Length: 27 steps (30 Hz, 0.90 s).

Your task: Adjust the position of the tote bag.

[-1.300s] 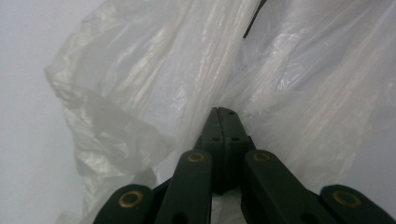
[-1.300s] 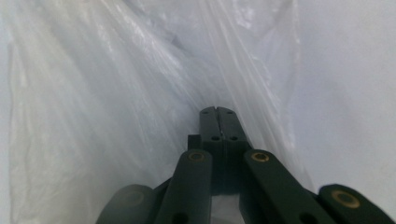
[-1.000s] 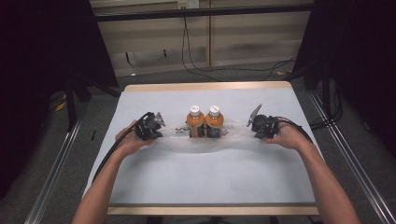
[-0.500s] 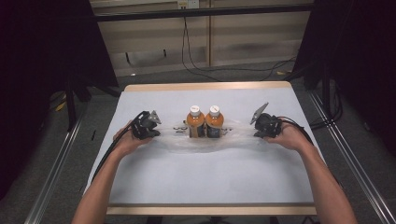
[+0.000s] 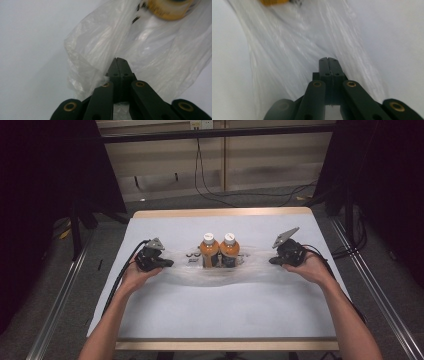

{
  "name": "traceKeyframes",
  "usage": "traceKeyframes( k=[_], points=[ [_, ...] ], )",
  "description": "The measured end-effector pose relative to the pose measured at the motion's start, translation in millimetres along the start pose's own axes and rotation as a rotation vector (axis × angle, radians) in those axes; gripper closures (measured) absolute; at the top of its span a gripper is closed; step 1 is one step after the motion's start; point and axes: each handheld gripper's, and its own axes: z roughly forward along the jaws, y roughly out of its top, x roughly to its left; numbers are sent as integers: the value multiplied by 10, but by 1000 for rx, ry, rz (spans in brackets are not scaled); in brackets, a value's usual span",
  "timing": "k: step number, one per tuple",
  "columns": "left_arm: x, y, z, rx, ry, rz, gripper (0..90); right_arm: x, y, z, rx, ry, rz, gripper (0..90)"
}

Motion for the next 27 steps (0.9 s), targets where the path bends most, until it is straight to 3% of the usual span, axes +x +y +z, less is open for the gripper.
traceKeyframes(
  k=[2,6,7,10,15,18,19,21,24,25,27],
  points=[
    [-83,62,-53,-67,-32,-4,900,85,34,-21,-59,3,0,900],
    [-176,111,-107,-106,-40,11,900,125,56,-6,-105,21,6,900],
    [-246,139,-130,-142,-55,6,900,126,72,-17,-146,41,21,900],
    [-312,177,-156,-140,-47,27,900,127,95,-47,-172,53,46,900],
    [-546,325,-118,-173,-95,57,900,150,234,-158,-258,82,62,900],
    [-632,400,-56,-191,-108,67,900,177,354,-149,-273,92,52,900],
    [-723,478,25,-197,-127,73,900,187,395,-136,-278,95,48,900],
    [-809,557,109,-174,-139,109,900,200,474,-102,-281,104,43,900],
    [-883,621,190,-175,-147,120,900,204,550,-65,-280,110,33,900],
    [-930,677,257,-168,-156,142,900,193,618,-25,-279,118,29,900],
    [-967,721,323,-172,-167,136,900,197,680,20,-263,118,21,900]
  ],
)
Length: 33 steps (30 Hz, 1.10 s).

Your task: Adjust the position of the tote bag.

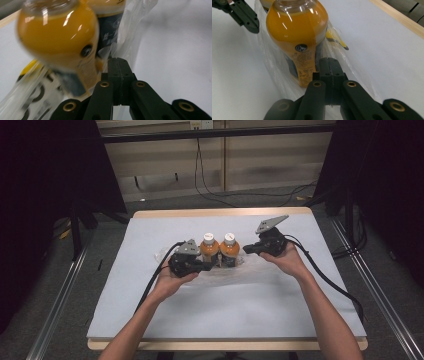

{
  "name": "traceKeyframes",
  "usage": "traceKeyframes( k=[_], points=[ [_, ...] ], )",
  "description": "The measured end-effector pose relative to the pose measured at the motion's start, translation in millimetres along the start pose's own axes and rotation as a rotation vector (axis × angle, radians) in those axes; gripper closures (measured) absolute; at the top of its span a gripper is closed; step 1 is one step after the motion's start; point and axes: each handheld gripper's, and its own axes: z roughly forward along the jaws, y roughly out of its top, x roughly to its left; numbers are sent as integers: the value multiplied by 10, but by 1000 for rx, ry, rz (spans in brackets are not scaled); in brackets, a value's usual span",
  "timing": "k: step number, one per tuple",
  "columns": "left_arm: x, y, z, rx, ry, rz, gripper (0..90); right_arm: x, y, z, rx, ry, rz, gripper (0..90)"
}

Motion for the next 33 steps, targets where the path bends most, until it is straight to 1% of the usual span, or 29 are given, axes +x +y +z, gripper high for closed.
traceKeyframes(
  k=[1,2,3,4,5,6,7,9,10,11,13,14,15,16,17,18,19,20,21,22,23,24,25,26,27,28,29,30,33],
  points=[
    [0,0,0,0,0,0,900,0,0,0,0,0,0,900],
    [5,22,73,-23,-21,-22,900,-4,35,54,13,1,-7,900],
    [5,22,73,-23,-21,-22,900,-4,35,54,13,1,-7,900],
    [-6,48,142,-18,-17,-23,900,-21,44,101,17,-3,3,900],
    [-11,61,172,-1,-9,-14,900,-41,42,130,20,-5,11,900],
    [-11,61,172,-1,-9,-14,900,-51,40,159,27,-6,25,900],
    [-16,63,213,2,-2,-10,900,-56,37,193,36,-5,24,900],
    [-25,61,269,28,8,-1,900,-56,35,227,45,1,25,900],
    [-27,51,296,34,8,-2,900,-57,27,297,69,-3,21,900],
    [-25,43,322,46,11,-1,900,-57,27,297,69,-3,21,900],
    [-8,16,371,77,9,10,900,-78,14,364,80,4,25,900],
    [-14,-3,395,83,14,-8,900,-84,10,394,88,5,32,900],
    [-12,-13,407,106,20,5,900,-92,1,426,88,10,32,900],
    [-16,-29,429,119,22,7,900,-96,-7,458,87,13,34,900],
    [-15,-44,443,127,21,16,900,-97,-14,485,100,10,40,900],
    [-11,-85,460,120,15,1,900,-120,-38,555,120,11,37,900],
    [-11,-85,460,120,15,1,900,-120,-38,555,120,11,37,900],
    [-6,-113,473,142,20,4,900,-132,-50,582,130,11,43,900],
    [-12,-150,480,145,24,20,900,-156,-77,635,142,9,62,900],
    [-22,-162,483,148,24,25,900,-177,-92,669,142,12,59,900],
    [-47,-171,482,145,30,28,900,-183,-102,701,146,7,75,900],
    [-73,-174,487,150,22,35,900,-197,-111,740,146,6,82,900],
    [-73,-174,487,150,22,35,900,-197,-111,740,146,6,82,900],
    [-107,-182,518,193,37,64,900,-224,-121,816,160,13,102,900],
    [-107,-182,518,193,37,64,900,-224,-121,816,160,13,102,900],
    [-123,-214,564,219,23,55,900,-254,-132,871,167,17,119,900],
    [-123,-214,564,219,23,55,900,-254,-132,871,167,17,119,900],
    [-127,-245,566,197,20,48,900,-275,-140,894,165,17,131,900],
    [-125,-268,552,187,17,41,900,-287,-137,899,165,17,140,900]
  ],
)
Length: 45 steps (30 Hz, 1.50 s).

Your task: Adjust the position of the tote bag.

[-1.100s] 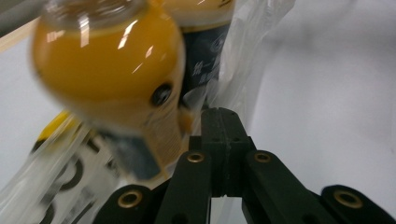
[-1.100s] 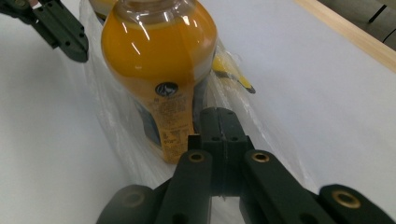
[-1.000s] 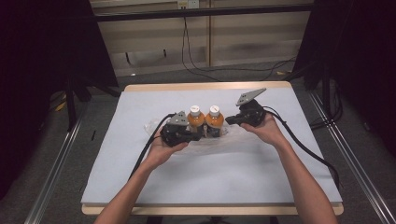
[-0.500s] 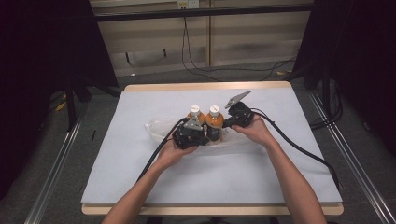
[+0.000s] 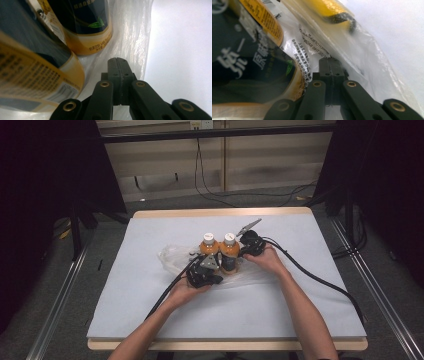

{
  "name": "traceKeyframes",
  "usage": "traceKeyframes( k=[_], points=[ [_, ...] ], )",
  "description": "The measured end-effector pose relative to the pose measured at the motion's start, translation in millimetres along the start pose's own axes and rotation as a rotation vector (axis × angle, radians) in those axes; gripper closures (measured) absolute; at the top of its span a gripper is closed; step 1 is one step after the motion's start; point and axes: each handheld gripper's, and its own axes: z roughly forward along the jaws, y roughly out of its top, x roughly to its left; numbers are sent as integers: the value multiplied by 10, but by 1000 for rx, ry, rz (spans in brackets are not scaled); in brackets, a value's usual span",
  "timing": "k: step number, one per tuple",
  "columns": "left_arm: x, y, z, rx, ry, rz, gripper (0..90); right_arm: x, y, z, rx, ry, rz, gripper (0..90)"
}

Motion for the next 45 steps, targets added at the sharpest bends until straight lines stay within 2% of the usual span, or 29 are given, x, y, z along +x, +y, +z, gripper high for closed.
traceKeyframes(
  k=[1,2,3,4,7,8,12,14,16,18,20,21,22,24,25,27,28,30,32,33,34,36,37,38,40,41,42,43,45],
  points=[
    [-15,-9,-2,-4,0,9,900,0,5,2,2,-1,0,900],
    [-39,-15,-6,-4,-5,18,900,10,26,9,12,-21,-1,900],
    [-58,-24,-16,-3,-31,16,900,10,26,9,12,-21,-1,900],
    [-68,-30,-23,-2,-40,19,900,8,38,22,7,-29,-2,900],
    [-104,-41,-34,0,-38,30,900,19,59,50,-2,-41,21,900],
    [-113,-35,-33,2,-34,38,900,10,64,59,-7,-46,16,900],
    [-143,-50,-48,4,-51,36,900,-22,103,93,-16,-49,35,900],
    [-184,-54,-82,30,-48,56,900,-35,114,104,-19,-60,37,900],
    [-215,-84,-88,10,-62,65,900,-67,129,113,-19,-51,56,900],
    [-215,-111,-96,-3,-82,44,900,-81,154,127,-16,-63,48,900],
    [-225,-122,-102,-10,-85,51,900,-82,193,147,-9,-104,40,900],
    [-235,-122,-110,-2,-85,56,900,-81,202,149,-2,-111,56,900],
    [-244,-127,-108,-9,-90,57,900,-87,211,154,0,-115,70,900],
    [-251,-126,-135,19,-91,70,900,-108,226,165,-2,-121,83,900],
    [-259,-143,-120,-10,-99,59,900,-119,233,172,-5,-122,82,900],
    [-273,-148,-128,-7,-103,62,900,-129,251,185,-5,-136,89,900],
    [-284,-143,-139,9,-92,68,900,-141,258,194,-9,-141,85,900],
    [-282,-147,-135,0,-108,73,900,-154,270,201,-8,-146,95,900],
    [-301,-154,-144,1,-104,71,900,-170,273,206,-12,-149,108,900],
    [-313,-153,-160,19,-94,72,900,-193,275,211,-19,-153,119,900],
    [-319,-166,-147,-7,-104,71,900,-205,275,214,-24,-155,122,900],
    [-336,-171,-167,4,-109,73,900,-221,276,217,-29,-158,131,900],
    [-355,-181,-172,-1,-118,66,900,-231,278,219,-32,-158,134,900],
    [-374,-190,-185,2,-117,78,900,-237,283,221,-31,-164,141,900],
    [-405,-208,-194,-8,-116,76,900,-256,293,225,-31,-173,145,900],
    [-415,-213,-201,-6,-116,76,900,-262,297,228,-32,-173,149,900],
    [-412,-205,-219,20,-116,86,900,-269,302,230,-30,-176,150,900],
    [-421,-218,-199,-13,-122,79,900,-273,309,234,-30,-181,152,900],
    [-418,-219,-201,-11,-126,80,900,-277,327,241,-24,-187,160,900]
  ],
)
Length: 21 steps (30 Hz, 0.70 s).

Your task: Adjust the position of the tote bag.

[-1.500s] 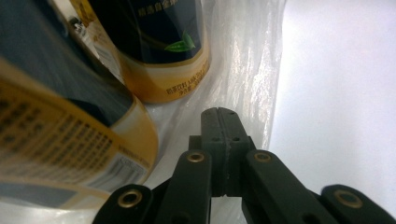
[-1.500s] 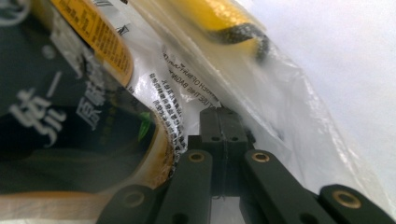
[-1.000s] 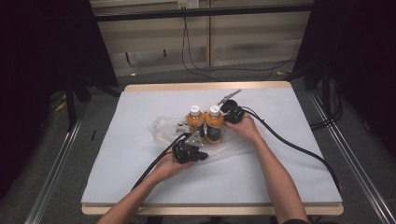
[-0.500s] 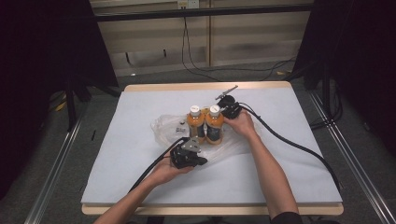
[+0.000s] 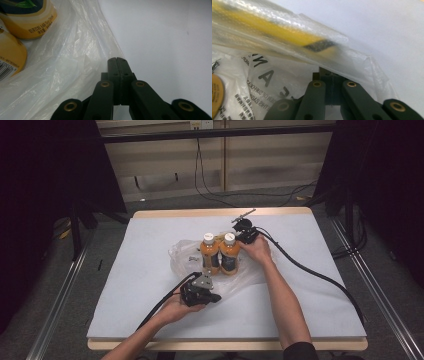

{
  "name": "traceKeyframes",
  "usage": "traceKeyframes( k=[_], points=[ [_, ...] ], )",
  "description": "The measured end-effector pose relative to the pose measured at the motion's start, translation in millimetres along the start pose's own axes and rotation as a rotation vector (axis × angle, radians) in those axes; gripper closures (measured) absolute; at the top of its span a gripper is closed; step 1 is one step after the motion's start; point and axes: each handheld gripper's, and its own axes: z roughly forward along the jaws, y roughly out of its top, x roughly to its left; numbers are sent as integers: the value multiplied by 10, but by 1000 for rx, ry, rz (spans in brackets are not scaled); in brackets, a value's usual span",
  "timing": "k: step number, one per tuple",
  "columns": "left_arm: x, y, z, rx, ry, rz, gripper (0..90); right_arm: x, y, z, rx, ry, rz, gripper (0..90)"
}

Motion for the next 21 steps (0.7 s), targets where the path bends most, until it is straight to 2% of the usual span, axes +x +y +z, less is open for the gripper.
traceKeyframes(
  k=[1,6,11,12,15,16,18,20,21],
  points=[
    [-2,-5,1,-4,-2,-5,900,-2,9,9,-4,-6,-14,900],
    [-21,-16,-26,9,-17,7,900,-3,48,30,7,-34,-12,900],
    [-68,-38,-32,-9,-17,8,900,-27,76,55,1,-73,27,900],
    [-68,-30,-50,15,-15,8,900,-27,78,56,0,-74,26,900],
    [-47,-26,-54,22,-16,-2,900,-27,86,57,4,-77,9,900],
    [-41,-41,-36,-9,-20,-16,900,-15,88,58,4,-77,6,900],
    [-11,-39,-59,9,17,-24,900,2,80,63,-4,-32,4,900],
    [23,-56,-54,-10,13,-32,900,17,76,66,-8,-28,-3,900],
    [86,-81,-81,-10,15,-54,900,35,69,63,-22,15,-5,900]
  ],
)
